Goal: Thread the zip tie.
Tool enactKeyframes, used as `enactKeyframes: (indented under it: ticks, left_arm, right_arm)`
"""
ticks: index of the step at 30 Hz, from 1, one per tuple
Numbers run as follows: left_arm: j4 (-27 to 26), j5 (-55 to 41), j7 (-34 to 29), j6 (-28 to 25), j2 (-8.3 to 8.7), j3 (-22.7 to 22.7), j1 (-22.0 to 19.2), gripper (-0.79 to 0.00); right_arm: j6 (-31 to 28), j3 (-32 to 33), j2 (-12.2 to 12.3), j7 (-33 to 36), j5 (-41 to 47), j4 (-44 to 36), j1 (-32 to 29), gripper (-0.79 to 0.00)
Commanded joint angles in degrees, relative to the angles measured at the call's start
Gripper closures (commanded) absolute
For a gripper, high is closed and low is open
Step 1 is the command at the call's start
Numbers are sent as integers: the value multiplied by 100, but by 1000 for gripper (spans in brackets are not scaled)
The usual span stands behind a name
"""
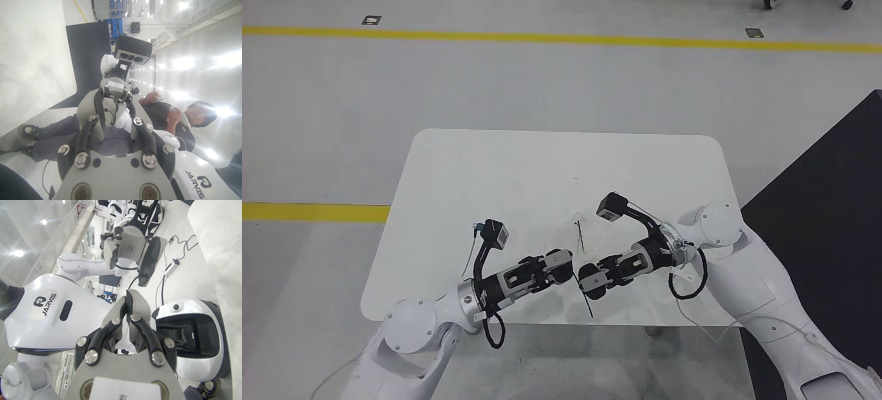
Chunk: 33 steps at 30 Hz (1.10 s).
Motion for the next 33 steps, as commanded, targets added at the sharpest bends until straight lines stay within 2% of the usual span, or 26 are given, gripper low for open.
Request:
enactKeyframes:
  ticks: [1,15,22,27,33]
  left_arm:
    - [-4,39,23,-1,4,-5,1,-265]
    - [-156,232,86,-16,37,-13,138,-259]
    - [-143,262,89,-1,47,-1,142,-185]
    - [-123,274,97,-14,52,14,146,-188]
    - [-147,317,102,6,61,30,159,-154]
  right_arm:
    - [0,0,0,0,0,0,0,0]
    - [0,0,0,0,0,0,0,0]
    - [0,0,0,0,0,0,0,0]
    - [0,0,0,0,0,0,0,0]
    - [0,0,0,0,0,0,0,0]
